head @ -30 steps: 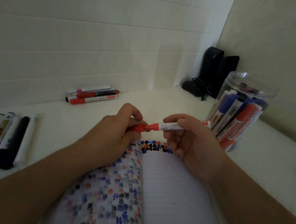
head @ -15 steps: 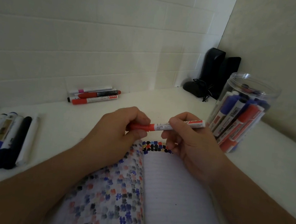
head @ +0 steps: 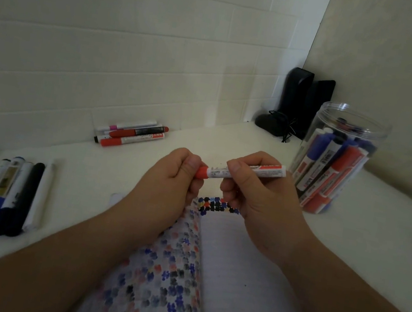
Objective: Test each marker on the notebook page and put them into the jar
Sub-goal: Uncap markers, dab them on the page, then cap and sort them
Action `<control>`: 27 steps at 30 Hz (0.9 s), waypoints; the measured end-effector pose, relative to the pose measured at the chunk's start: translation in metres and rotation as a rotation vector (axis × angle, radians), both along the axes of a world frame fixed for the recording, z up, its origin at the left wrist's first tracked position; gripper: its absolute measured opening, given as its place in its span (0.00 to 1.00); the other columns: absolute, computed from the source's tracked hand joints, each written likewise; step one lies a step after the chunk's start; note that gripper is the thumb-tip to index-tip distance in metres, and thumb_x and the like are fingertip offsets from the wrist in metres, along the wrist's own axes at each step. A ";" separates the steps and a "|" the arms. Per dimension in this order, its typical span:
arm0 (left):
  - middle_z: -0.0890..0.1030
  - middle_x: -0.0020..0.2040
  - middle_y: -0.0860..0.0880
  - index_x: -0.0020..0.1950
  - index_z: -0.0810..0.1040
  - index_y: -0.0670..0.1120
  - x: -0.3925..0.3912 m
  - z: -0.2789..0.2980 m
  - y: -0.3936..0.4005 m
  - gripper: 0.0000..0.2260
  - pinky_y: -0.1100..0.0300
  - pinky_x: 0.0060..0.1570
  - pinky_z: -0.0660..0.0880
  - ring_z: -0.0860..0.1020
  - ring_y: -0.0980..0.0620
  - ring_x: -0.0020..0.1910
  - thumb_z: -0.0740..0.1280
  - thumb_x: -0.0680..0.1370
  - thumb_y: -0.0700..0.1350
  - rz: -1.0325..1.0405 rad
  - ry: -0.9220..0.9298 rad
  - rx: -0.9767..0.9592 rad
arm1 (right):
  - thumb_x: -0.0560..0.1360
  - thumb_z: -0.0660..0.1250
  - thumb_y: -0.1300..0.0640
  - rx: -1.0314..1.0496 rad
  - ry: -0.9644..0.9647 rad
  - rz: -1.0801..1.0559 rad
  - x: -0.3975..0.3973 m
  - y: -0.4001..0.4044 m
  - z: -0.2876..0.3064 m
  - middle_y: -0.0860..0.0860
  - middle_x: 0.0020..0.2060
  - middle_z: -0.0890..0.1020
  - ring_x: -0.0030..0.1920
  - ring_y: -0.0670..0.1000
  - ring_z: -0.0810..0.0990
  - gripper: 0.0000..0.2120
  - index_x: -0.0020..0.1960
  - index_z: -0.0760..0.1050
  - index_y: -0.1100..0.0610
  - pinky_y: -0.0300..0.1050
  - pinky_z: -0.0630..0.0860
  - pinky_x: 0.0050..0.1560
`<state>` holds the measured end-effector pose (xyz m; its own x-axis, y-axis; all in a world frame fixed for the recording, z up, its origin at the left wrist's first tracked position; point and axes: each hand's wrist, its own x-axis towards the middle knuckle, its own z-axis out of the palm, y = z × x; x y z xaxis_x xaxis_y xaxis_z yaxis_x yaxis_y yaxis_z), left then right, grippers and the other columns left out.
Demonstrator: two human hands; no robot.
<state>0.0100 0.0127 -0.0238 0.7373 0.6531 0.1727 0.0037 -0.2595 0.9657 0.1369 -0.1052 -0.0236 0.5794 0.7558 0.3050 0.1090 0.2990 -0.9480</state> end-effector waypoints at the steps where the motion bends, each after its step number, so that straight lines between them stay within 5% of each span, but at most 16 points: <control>1: 0.73 0.34 0.50 0.48 0.76 0.44 0.001 0.000 -0.001 0.15 0.63 0.29 0.67 0.67 0.57 0.30 0.55 0.86 0.50 0.010 -0.011 0.013 | 0.74 0.70 0.50 0.011 0.023 0.000 -0.001 0.001 -0.001 0.57 0.36 0.84 0.34 0.52 0.80 0.11 0.47 0.80 0.59 0.43 0.78 0.36; 5: 0.72 0.33 0.53 0.47 0.75 0.44 0.002 -0.001 -0.003 0.15 0.63 0.30 0.66 0.67 0.59 0.29 0.55 0.86 0.50 0.072 -0.052 0.099 | 0.74 0.71 0.51 0.036 0.081 0.007 -0.007 0.006 -0.002 0.57 0.36 0.84 0.36 0.53 0.80 0.07 0.44 0.81 0.55 0.48 0.79 0.40; 10: 0.75 0.34 0.52 0.47 0.75 0.47 -0.004 0.002 0.003 0.14 0.59 0.34 0.70 0.70 0.57 0.31 0.55 0.85 0.52 0.022 -0.052 0.257 | 0.80 0.69 0.56 0.028 0.026 -0.019 -0.008 0.006 0.004 0.56 0.35 0.84 0.35 0.52 0.80 0.06 0.46 0.80 0.58 0.44 0.78 0.37; 14: 0.82 0.41 0.58 0.53 0.75 0.54 -0.012 0.005 0.020 0.07 0.67 0.40 0.74 0.78 0.60 0.39 0.58 0.85 0.50 -0.169 0.178 0.579 | 0.82 0.68 0.56 -0.026 -0.069 -0.087 -0.004 0.008 0.004 0.52 0.32 0.81 0.32 0.49 0.77 0.09 0.47 0.80 0.60 0.43 0.75 0.34; 16: 0.81 0.46 0.57 0.56 0.75 0.54 -0.011 0.001 0.019 0.06 0.62 0.44 0.75 0.78 0.60 0.45 0.60 0.84 0.52 -0.195 0.270 0.744 | 0.82 0.69 0.53 -0.072 -0.105 -0.116 -0.003 0.011 0.001 0.48 0.30 0.80 0.31 0.47 0.76 0.09 0.48 0.81 0.58 0.41 0.74 0.33; 19: 0.81 0.48 0.57 0.62 0.73 0.56 -0.010 0.002 0.012 0.08 0.59 0.46 0.77 0.79 0.59 0.46 0.62 0.84 0.54 -0.115 0.250 0.683 | 0.82 0.68 0.52 -0.138 -0.174 -0.064 -0.006 0.012 -0.002 0.46 0.36 0.85 0.33 0.43 0.80 0.10 0.61 0.79 0.53 0.38 0.76 0.36; 21: 0.83 0.47 0.56 0.71 0.64 0.60 -0.015 0.011 0.013 0.18 0.60 0.45 0.81 0.83 0.59 0.44 0.64 0.83 0.53 -0.062 0.228 0.544 | 0.81 0.68 0.50 -0.177 -0.228 -0.004 -0.007 0.012 -0.006 0.42 0.45 0.86 0.40 0.43 0.84 0.21 0.73 0.70 0.47 0.40 0.81 0.42; 24: 0.81 0.49 0.55 0.75 0.56 0.65 -0.035 0.028 0.027 0.29 0.62 0.40 0.80 0.84 0.56 0.39 0.67 0.82 0.48 0.024 0.284 0.536 | 0.80 0.69 0.45 -0.310 -0.537 0.025 -0.012 0.010 -0.015 0.38 0.53 0.81 0.50 0.41 0.81 0.25 0.75 0.65 0.38 0.38 0.80 0.51; 27: 0.79 0.45 0.56 0.70 0.72 0.60 -0.067 0.036 0.049 0.17 0.69 0.38 0.72 0.79 0.58 0.39 0.66 0.82 0.47 0.160 0.583 0.807 | 0.80 0.67 0.44 -0.421 -1.025 0.119 -0.020 0.007 -0.023 0.41 0.55 0.77 0.55 0.45 0.72 0.16 0.67 0.76 0.42 0.47 0.75 0.58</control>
<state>-0.0568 0.0619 0.0125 0.7613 0.5992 0.2477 0.5115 -0.7898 0.3384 0.1171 -0.0980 -0.0469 0.1174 0.9456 0.3035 0.8900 0.0354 -0.4546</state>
